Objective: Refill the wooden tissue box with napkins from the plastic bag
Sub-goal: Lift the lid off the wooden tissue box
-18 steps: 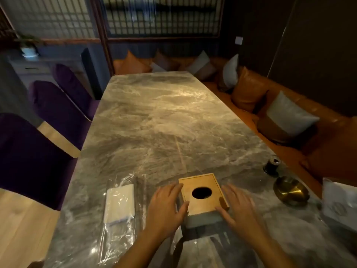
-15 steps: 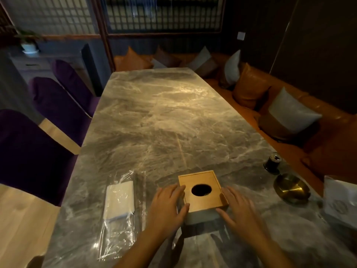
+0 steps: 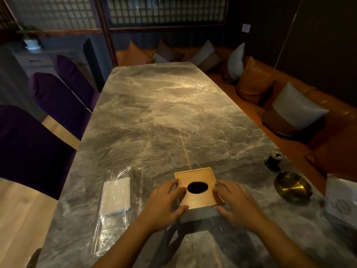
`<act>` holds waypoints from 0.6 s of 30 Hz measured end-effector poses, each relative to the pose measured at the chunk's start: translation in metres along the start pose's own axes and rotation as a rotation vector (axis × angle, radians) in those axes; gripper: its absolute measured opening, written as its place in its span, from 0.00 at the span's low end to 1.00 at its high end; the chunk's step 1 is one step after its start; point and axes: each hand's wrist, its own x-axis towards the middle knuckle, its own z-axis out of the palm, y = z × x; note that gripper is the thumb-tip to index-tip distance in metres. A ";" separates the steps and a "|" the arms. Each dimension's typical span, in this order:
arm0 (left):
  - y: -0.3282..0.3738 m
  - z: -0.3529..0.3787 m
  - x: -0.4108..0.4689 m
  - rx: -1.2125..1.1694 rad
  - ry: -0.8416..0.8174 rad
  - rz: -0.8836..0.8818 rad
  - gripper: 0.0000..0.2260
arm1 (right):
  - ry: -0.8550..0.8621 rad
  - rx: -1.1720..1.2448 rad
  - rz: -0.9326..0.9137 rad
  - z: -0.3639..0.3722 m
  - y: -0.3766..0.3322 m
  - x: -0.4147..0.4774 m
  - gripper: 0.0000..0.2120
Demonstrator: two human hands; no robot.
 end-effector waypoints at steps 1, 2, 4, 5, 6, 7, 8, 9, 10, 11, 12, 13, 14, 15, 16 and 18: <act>0.000 -0.003 0.003 0.035 -0.042 0.022 0.32 | -0.066 0.010 -0.011 -0.003 0.002 0.004 0.22; 0.000 -0.005 0.007 0.075 -0.086 0.039 0.31 | -0.135 0.009 -0.012 -0.006 0.004 0.009 0.25; 0.001 -0.010 0.014 0.127 -0.170 0.060 0.30 | -0.254 -0.031 -0.026 -0.014 0.004 0.017 0.30; 0.002 -0.012 0.017 0.142 -0.202 0.067 0.30 | -0.289 -0.041 -0.037 -0.017 0.002 0.021 0.31; 0.003 -0.013 0.019 0.153 -0.229 0.073 0.30 | -0.311 -0.048 -0.050 -0.021 0.001 0.023 0.31; 0.003 -0.015 0.021 0.157 -0.244 0.077 0.30 | -0.333 -0.055 -0.059 -0.023 0.000 0.026 0.30; 0.004 -0.016 0.024 0.154 -0.250 0.081 0.29 | -0.351 -0.061 -0.064 -0.026 -0.001 0.029 0.30; 0.004 -0.016 0.026 0.153 -0.255 0.089 0.28 | -0.364 -0.065 -0.067 -0.028 -0.002 0.032 0.29; 0.004 -0.017 0.029 0.156 -0.264 0.100 0.28 | -0.382 -0.070 -0.073 -0.029 -0.003 0.035 0.29; 0.004 -0.018 0.031 0.167 -0.273 0.111 0.27 | -0.399 -0.075 -0.088 -0.030 -0.003 0.038 0.28; 0.004 -0.019 0.033 0.181 -0.278 0.123 0.28 | -0.414 -0.086 -0.110 -0.030 -0.003 0.041 0.28; 0.005 -0.020 0.035 0.191 -0.281 0.131 0.28 | -0.424 -0.099 -0.130 -0.031 -0.003 0.044 0.26; 0.006 -0.022 0.036 0.192 -0.288 0.136 0.29 | -0.436 -0.108 -0.141 -0.033 -0.004 0.048 0.25; 0.006 -0.024 0.037 0.184 -0.296 0.139 0.29 | -0.452 -0.107 -0.145 -0.036 -0.004 0.050 0.25; 0.007 -0.027 0.039 0.165 -0.305 0.140 0.29 | -0.472 -0.098 -0.142 -0.040 -0.005 0.053 0.24; 0.008 -0.036 0.043 0.095 -0.357 0.122 0.28 | -0.530 -0.025 -0.110 -0.049 -0.005 0.059 0.25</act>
